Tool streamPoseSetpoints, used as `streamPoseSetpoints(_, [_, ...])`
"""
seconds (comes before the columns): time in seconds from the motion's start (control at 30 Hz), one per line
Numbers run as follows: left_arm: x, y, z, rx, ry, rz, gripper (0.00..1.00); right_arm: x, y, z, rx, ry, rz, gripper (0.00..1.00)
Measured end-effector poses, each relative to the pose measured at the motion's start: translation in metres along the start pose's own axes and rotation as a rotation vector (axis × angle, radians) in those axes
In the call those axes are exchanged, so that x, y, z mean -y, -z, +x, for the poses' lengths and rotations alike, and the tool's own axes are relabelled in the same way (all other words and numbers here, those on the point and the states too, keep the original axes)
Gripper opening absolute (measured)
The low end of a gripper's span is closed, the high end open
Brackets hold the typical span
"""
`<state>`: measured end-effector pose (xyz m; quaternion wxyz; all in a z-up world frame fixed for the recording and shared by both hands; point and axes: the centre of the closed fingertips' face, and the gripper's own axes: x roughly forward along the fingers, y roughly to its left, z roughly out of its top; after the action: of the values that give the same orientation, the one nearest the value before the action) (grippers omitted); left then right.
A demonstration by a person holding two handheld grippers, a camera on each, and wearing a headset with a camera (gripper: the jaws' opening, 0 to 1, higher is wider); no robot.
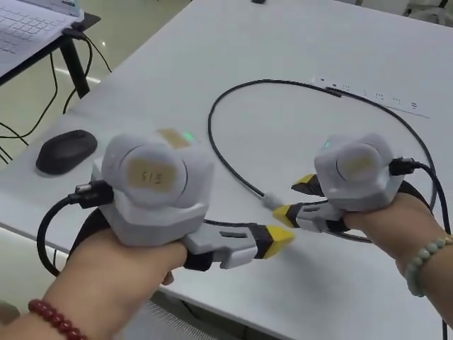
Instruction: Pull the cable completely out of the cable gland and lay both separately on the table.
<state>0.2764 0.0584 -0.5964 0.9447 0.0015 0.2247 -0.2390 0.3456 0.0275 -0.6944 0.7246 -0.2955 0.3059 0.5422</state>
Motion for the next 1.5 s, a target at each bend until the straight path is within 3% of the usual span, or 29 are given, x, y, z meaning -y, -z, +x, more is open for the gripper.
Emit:
streamPoseSetpoints(0.37, [-0.004, 0.001, -0.001, 0.002, -0.009, -0.007, 0.89, 0.002, 0.005, 0.012, -0.030, -0.015, -0.003, 0.26])
streamPoseSetpoints(1.03, [-0.004, -0.001, 0.003, 0.011, -0.002, -0.011, 0.88, 0.000, 0.008, 0.021, -0.072, -0.031, -0.016, 0.09])
streamPoseSetpoints(1.37, [-0.004, -0.003, 0.001, 0.013, -0.005, -0.004, 0.87, -0.001, 0.009, 0.018, -0.070, -0.042, -0.002, 0.09])
streamPoseSetpoints(1.5, [0.000, -0.005, 0.001, 0.009, 0.016, 0.020, 0.87, 0.000, 0.004, 0.006, -0.046, -0.042, 0.012, 0.09])
